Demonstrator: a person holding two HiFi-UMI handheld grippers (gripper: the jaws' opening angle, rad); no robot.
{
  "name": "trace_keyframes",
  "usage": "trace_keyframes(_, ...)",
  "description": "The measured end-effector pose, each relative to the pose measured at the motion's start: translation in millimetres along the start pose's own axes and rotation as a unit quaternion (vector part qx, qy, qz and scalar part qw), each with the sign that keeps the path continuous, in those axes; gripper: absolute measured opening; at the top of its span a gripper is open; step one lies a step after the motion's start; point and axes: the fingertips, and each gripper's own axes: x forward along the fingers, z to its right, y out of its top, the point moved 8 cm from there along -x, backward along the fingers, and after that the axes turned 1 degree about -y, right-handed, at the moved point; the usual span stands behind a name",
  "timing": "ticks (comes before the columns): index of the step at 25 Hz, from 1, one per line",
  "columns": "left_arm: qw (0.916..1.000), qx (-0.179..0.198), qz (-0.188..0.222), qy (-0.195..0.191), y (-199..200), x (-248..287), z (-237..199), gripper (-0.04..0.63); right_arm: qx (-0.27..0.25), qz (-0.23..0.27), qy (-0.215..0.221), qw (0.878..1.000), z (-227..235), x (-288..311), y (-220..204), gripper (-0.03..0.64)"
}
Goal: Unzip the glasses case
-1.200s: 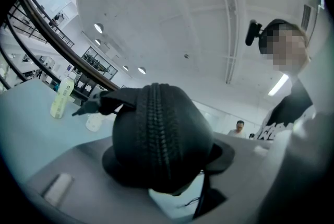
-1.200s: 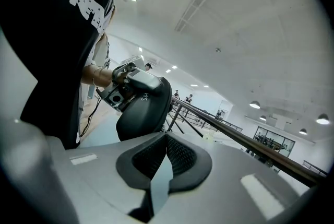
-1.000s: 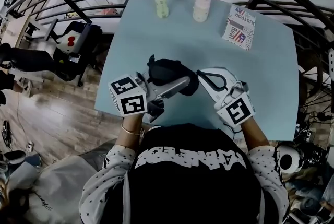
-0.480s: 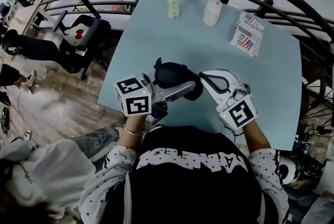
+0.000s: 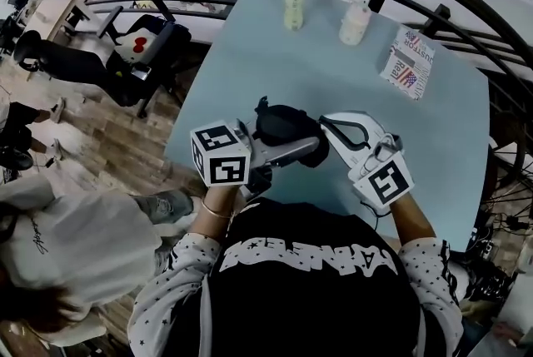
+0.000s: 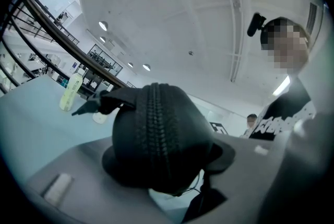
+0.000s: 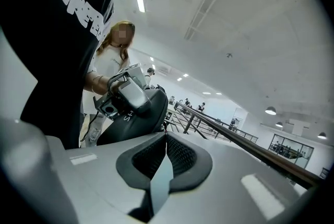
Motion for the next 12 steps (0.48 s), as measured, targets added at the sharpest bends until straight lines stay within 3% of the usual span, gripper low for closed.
trace_keyframes(12,0.9999,-0.006,-0.012,0.01,-6.4,-7.7,0.3,0.0,-0.01,0.012,0.03,0.999,1.1,17.0,9.4,0.011)
